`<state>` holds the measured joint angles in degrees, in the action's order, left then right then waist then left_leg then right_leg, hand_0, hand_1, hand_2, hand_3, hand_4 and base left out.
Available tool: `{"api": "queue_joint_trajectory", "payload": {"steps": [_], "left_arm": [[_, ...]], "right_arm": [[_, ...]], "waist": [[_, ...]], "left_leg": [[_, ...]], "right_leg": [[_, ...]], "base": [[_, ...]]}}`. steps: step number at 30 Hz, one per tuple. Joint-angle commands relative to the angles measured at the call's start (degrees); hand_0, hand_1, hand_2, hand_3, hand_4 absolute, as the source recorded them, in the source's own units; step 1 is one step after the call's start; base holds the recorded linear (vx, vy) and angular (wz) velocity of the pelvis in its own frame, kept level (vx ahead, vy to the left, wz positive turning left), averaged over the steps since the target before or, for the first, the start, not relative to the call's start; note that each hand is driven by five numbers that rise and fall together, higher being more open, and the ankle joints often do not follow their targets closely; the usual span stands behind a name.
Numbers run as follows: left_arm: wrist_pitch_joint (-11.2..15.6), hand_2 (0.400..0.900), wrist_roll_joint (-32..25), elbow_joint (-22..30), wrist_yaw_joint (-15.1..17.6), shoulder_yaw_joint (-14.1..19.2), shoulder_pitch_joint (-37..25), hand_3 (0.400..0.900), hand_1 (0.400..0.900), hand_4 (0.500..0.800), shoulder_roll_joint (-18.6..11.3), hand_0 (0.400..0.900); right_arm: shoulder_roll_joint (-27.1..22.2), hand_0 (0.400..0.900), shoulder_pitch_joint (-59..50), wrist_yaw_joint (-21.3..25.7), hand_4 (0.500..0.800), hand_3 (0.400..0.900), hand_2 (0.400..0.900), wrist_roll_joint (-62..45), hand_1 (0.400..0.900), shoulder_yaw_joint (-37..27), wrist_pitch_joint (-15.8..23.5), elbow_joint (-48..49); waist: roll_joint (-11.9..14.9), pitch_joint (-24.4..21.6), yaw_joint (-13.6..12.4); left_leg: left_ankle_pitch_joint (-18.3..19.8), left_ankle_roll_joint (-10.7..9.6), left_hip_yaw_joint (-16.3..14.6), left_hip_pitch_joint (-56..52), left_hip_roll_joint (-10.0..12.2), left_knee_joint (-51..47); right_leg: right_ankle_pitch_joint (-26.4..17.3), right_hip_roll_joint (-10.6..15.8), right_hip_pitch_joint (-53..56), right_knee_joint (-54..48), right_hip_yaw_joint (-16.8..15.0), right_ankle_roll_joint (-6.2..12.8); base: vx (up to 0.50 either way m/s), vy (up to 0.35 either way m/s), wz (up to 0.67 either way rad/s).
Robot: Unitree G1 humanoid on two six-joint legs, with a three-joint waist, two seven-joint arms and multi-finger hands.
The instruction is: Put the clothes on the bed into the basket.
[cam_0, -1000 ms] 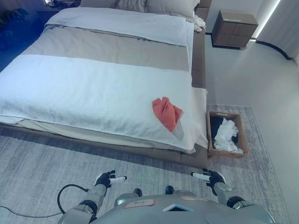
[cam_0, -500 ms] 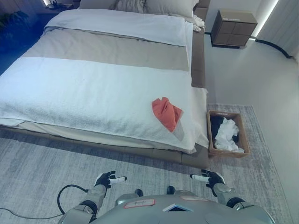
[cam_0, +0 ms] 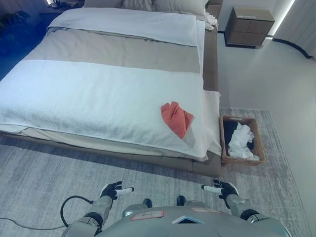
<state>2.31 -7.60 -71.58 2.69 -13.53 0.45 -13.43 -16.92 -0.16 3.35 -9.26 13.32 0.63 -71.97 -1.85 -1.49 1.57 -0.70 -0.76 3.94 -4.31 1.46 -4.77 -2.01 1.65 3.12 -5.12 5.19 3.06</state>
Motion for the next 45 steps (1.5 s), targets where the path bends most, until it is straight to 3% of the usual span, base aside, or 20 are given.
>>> {"api": "queue_joint_trajectory", "payload": {"steps": [1, 4, 6, 10, 13, 15, 18, 21, 24, 26, 28, 29, 30, 31, 35, 37, 41, 44, 45], "left_arm": [[1.6, 0.900, -0.9, -1.3, 1.8, 1.4, -4.4, 0.900, 0.900, 0.800, -1.3, 0.900], [1.8, 0.900, -1.9, -0.6, 2.1, 1.5, -5.1, 0.900, 0.900, 0.800, -1.1, 0.900], [1.9, 0.900, -2.7, -0.9, 2.3, 2.0, -5.1, 0.900, 0.900, 0.800, -1.0, 0.900], [2.0, 0.900, -3.4, -1.7, 2.3, 2.4, -4.9, 0.900, 0.900, 0.800, -1.0, 0.900], [2.0, 0.900, -3.6, -1.5, 2.9, 2.0, -4.4, 0.900, 0.900, 0.800, -1.0, 0.900], [2.0, 0.900, -3.1, -1.7, 3.2, 1.8, -4.5, 0.900, 0.900, 0.800, -0.6, 0.900], [1.8, 0.900, -2.5, -1.7, 3.1, 2.2, -3.8, 0.900, 0.900, 0.800, -0.3, 0.900], [2.1, 0.900, -2.6, -1.9, 3.5, 2.7, -3.6, 0.900, 0.900, 0.800, -0.6, 0.900], [2.1, 0.900, -1.7, -1.7, 3.7, 2.6, -3.7, 0.900, 0.900, 0.800, -1.3, 0.900], [2.2, 0.900, -1.3, -1.0, 3.5, 2.5, -3.8, 0.900, 0.900, 0.800, -2.1, 0.900], [2.1, 0.900, -1.4, 0.8, 3.3, 2.6, -4.2, 0.900, 0.900, 0.800, -3.2, 0.900], [2.1, 0.900, -1.6, 1.7, 3.3, 2.9, -4.2, 0.900, 0.900, 0.800, -3.8, 0.900], [2.2, 0.900, -1.6, 2.3, 3.4, 2.8, -4.2, 0.900, 0.900, 0.800, -4.1, 0.900], [2.2, 0.900, -1.7, 2.5, 3.6, 2.6, -4.6, 0.900, 0.900, 0.800, -4.7, 0.900], [2.6, 0.900, -1.5, 1.6, 4.6, 2.9, -6.6, 0.900, 0.900, 0.800, -6.2, 0.900], [2.7, 0.900, -1.3, 1.5, 5.2, 3.3, -7.3, 0.900, 0.900, 0.800, -6.0, 0.900], [2.8, 0.900, -1.3, 1.4, 5.9, 2.7, -8.6, 0.900, 0.900, 0.800, -4.8, 0.900], [2.8, 0.900, -0.8, 1.3, 6.1, 1.6, -9.2, 0.900, 0.900, 0.800, -4.1, 0.900], [2.7, 0.900, -0.7, 1.6, 6.2, 1.0, -9.5, 0.900, 0.900, 0.800, -3.7, 0.900]], "right_arm": [[-1.4, 0.900, -3.2, 1.5, 0.800, 0.900, 0.900, -0.6, 0.900, 2.1, 2.5, -0.5], [-2.2, 0.900, -3.6, 1.7, 0.800, 0.900, 0.900, -1.0, 0.900, 1.7, 2.6, -0.6], [-2.7, 0.900, -3.7, 1.7, 0.800, 0.900, 0.900, -1.1, 0.900, 1.7, 2.6, -0.3], [-3.1, 0.900, -4.1, 2.0, 0.800, 0.900, 0.900, -1.3, 0.900, 1.5, 2.6, -0.7], [-3.4, 0.900, -3.9, 2.3, 0.800, 0.900, 0.900, -1.2, 0.900, 1.5, 2.7, -0.1], [-3.7, 0.900, -4.1, 2.4, 0.800, 0.900, 0.900, -1.1, 0.900, 1.7, 2.8, 0.8], [-3.4, 0.900, -4.2, 2.0, 0.800, 0.900, 0.900, -0.8, 0.900, 2.2, 2.7, 2.7], [-3.0, 0.900, -4.1, 1.8, 0.800, 0.900, 0.900, -0.5, 0.900, 2.2, 2.7, 4.4], [-1.8, 0.900, -4.5, 1.6, 0.800, 0.900, 0.900, -0.6, 0.900, 2.2, 2.9, 5.5], [-1.5, 0.900, -5.2, 1.4, 0.800, 0.900, 0.900, -0.1, 0.900, 2.8, 2.9, 7.9], [-2.4, 0.900, -6.5, 1.8, 0.800, 0.900, 0.900, 0.0, 0.900, 2.8, 3.2, 12.1], [-3.3, 0.900, -7.7, 2.2, 0.800, 0.900, 0.900, 0.5, 0.900, 2.8, 3.4, 14.9], [-3.8, 0.900, -8.6, 2.7, 0.800, 0.900, 0.900, 0.9, 0.900, 2.8, 3.6, 15.7], [-4.5, 0.900, -10.6, 3.1, 0.800, 0.900, 0.900, 1.4, 0.900, 3.1, 3.4, 17.0], [-7.6, 0.900, -16.8, 4.7, 0.800, 0.900, 0.900, 6.4, 0.900, 5.9, 3.1, 24.7], [-8.2, 0.900, -18.5, 5.7, 0.800, 0.900, 0.900, 8.3, 0.900, 6.5, 3.2, 26.7], [-8.9, 0.900, -20.3, 8.3, 0.800, 0.900, 0.900, 11.7, 0.900, 6.6, 2.3, 28.1], [-9.7, 0.900, -19.4, 9.1, 0.800, 0.900, 0.900, 12.8, 0.900, 6.1, 1.9, 30.0], [-10.1, 0.900, -19.5, 9.0, 0.800, 0.900, 0.900, 13.2, 0.900, 6.2, 1.7, 30.2]], "waist": [[4.4, 2.4, 1.1], [4.9, 5.7, -0.1], [4.9, 6.6, -0.7], [4.6, 6.5, -1.1], [3.6, 5.9, -1.0], [2.5, 6.0, -0.7], [1.7, 4.8, -1.0], [1.6, 2.5, -1.5], [3.1, 0.1, -2.2], [3.9, -0.5, -2.5], [3.8, 0.4, -2.9], [3.5, 1.1, -2.8], [3.1, 1.9, -2.9], [2.9, 2.7, -3.1], [3.2, 4.6, -3.9], [3.9, 5.4, -3.7], [4.8, 7.2, -2.5], [5.6, 7.7, -2.2], [5.6, 7.8, -2.5]], "left_leg": [[3.1, -1.8, -1.4, 6.3, -2.4, 10.6], [2.5, -2.1, -1.0, 13.9, -4.5, 26.6], [0.9, -1.9, 1.0, 16.4, -6.0, 30.0], [0.8, -1.4, 1.7, 18.8, -5.9, 22.2], [-4.7, -2.0, 2.5, 18.9, -2.0, 8.8], [-7.5, -3.3, -0.1, 20.7, -0.1, 0.2], [-7.8, -3.8, -4.9, 20.8, 1.7, -0.2], [-10.6, -3.3, -6.0, 19.1, 0.4, -0.2], [-8.8, -1.3, -6.1, 16.9, -2.1, -0.2], [-7.3, 0.1, -6.9, 15.8, -3.6, -0.1], [-5.9, 1.7, -6.8, 14.7, -4.6, 0.4], [-5.3, 2.2, -6.6, 13.5, -4.9, 0.3], [-4.9, 2.4, -6.3, 12.5, -4.7, -0.1], [-4.2, 2.4, -6.2, 11.5, -4.3, -0.2], [-1.9, 1.1, -6.7, 9.6, -2.3, -0.2], [-1.3, 0.6, -6.9, 9.2, -2.0, -0.2], [-0.5, -0.9, -5.7, 7.9, -1.1, -0.2], [-0.5, -2.0, -4.0, 8.4, -1.0, -0.2], [-0.8, -2.7, -3.6, 9.4, -0.1, -0.2]], "right_leg": [[4.0, -1.0, -0.3, 2.5, -3.6, -1.34], [4.2, -1.0, 0.4, 3.8, -3.6, -2.31], [4.6, -1.1, 1.2, 3.9, -3.9, -2.62], [5.5, -1.0, 2.4, 3.3, -4.8, -2.19], [7.0, -1.7, 3.4, 3.2, -5.1, -1.99], [7.7, -1.9, 4.6, 2.6, -5.4, -1.69], [8.7, -1.4, 6.9, 2.1, -6.8, -0.72], [10.3, 1.2, 9.4, 2.1, -6.6, 0.69], [8.7, 4.8, 8.2, 7.9, -7.2, 2.95], [3.6, 6.2, 5.3, 13.9, -7.5, 3.84], [-3.1, 6.5, -0.2, 26.3, -7.7, 4.03], [-5.7, 7.1, -2.6, 30.0, -5.9, 4.06], [-5.6, 7.7, -4.8, 31.6, -3.5, 3.98], [-5.3, 9.3, -6.4, 30.9, 0.7, 3.70], [-1.9, 12.1, -6.8, 15.2, 9.6, 3.73], [-3.7, 11.2, -8.9, 7.9, 8.4, 4.76], [-8.8, 11.1, -13.8, 1.3, 2.7, 6.87], [-8.8, 11.3, -12.9, 1.3, 1.9, 6.82], [-8.1, 11.4, -13.4, 2.1, 3.7, 6.78]], "base": [[-0.06, -0.101, 0.03], [-0.03, -0.087, -0.07], [0.10, -0.037, -0.32], [0.16, 0.009, -0.19], [0.23, 0.055, -0.05], [0.27, 0.131, -0.04], [0.36, 0.190, -0.40], [0.44, 0.291, -0.30], [0.49, 0.290, -0.26], [0.36, 0.247, -0.16], [0.25, 0.239, -0.18], [0.19, 0.223, -0.16], [0.19, 0.198, -0.19], [0.17, 0.129, -0.10], [0.17, -0.004, -0.16], [0.15, -0.105, 0.01], [0.14, -0.135, 0.27], [0.11, -0.250, 0.56], [0.03, -0.326, 0.60]]}}
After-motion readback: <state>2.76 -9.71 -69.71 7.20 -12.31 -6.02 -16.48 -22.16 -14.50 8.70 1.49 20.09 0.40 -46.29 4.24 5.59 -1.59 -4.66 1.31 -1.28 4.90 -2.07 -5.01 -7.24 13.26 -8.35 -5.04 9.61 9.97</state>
